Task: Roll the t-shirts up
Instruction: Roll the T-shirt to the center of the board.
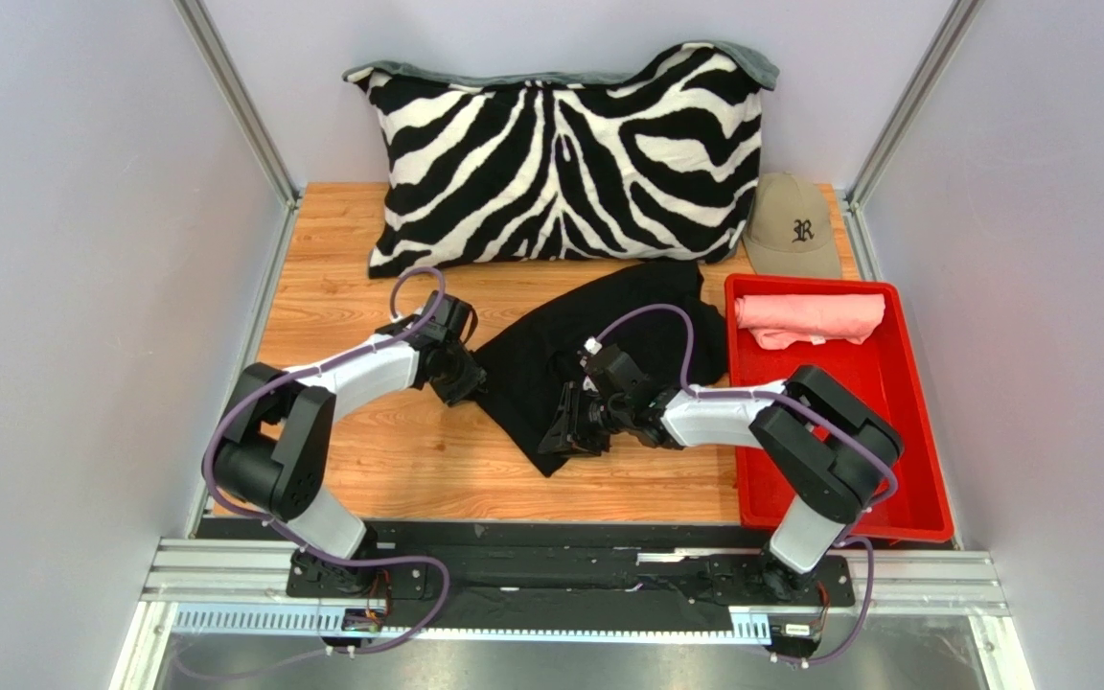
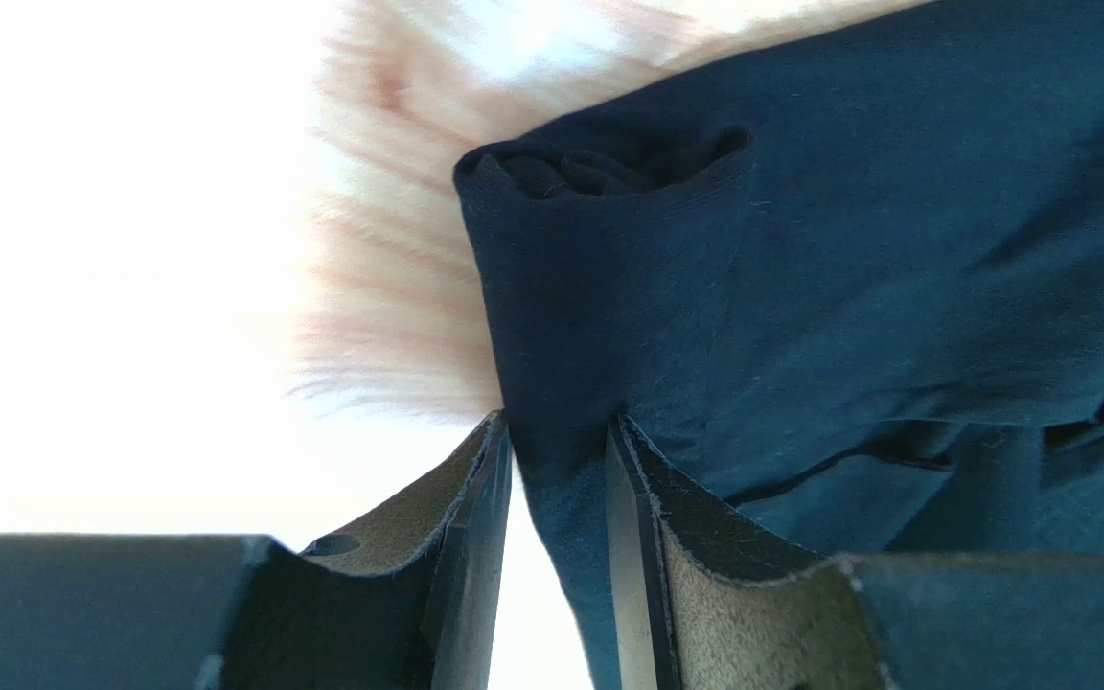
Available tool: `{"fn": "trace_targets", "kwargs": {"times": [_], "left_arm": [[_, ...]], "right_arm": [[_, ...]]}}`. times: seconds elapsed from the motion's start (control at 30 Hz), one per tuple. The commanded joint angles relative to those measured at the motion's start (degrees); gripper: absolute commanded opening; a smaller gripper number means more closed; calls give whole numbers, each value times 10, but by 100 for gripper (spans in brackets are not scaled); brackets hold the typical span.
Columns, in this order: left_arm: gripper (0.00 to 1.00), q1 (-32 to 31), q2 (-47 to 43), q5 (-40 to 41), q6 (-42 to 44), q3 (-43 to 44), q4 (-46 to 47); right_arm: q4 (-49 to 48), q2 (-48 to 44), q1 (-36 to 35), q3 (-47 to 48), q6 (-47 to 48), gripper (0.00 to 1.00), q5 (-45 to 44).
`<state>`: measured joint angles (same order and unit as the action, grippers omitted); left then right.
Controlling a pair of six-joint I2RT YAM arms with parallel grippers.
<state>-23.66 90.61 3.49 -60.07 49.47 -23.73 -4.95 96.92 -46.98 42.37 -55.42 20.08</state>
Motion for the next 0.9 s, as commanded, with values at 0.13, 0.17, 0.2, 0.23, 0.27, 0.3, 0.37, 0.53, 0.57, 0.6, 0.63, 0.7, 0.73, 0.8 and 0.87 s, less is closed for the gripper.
{"fn": "trace_targets", "kwargs": {"times": [0.13,0.17,0.2,0.23,0.27,0.3,0.37,0.53,0.57,0.6,0.63,0.7,0.73,0.8,0.87], "left_arm": [[38,2,-43,69,10,17,-85],[38,1,-44,70,13,17,-88],[38,2,-46,70,15,19,-95],[38,2,-47,71,21,19,-98],[38,2,-50,74,25,20,-100],[38,2,-50,74,35,23,-103],[38,2,-49,72,43,27,-109],[42,2,-53,50,72,29,-114],[43,3,-54,41,76,26,-111],[45,5,-57,36,83,15,-97],[48,9,-60,26,86,8,-87],[48,16,-58,2,88,-9,-61],[48,20,-53,-1,88,-12,-55],[48,20,-46,0,91,-11,-52],[47,20,-32,4,94,-3,-55]], "right_arm": [[78,-31,-46,-26,14,31,-57],[71,-29,-52,-26,8,29,-57],[66,-25,-64,-26,2,27,-54],[60,-21,-70,-26,-1,27,-53],[55,-17,-75,-26,-7,27,-54],[55,-14,-83,-26,-12,26,-54],[18,-2,-86,-33,-21,23,-48],[-10,17,-86,-40,-49,17,-43],[-16,21,-85,-40,-50,17,-41],[-20,22,-85,-43,-54,17,-39],[-24,23,-84,-46,-56,20,-39],[-30,20,-85,-53,-59,24,-39],[-33,19,-85,-55,-62,27,-39],[-33,14,-85,-56,-61,30,-38],[-34,10,-86,-61,-62,34,-38]]}}
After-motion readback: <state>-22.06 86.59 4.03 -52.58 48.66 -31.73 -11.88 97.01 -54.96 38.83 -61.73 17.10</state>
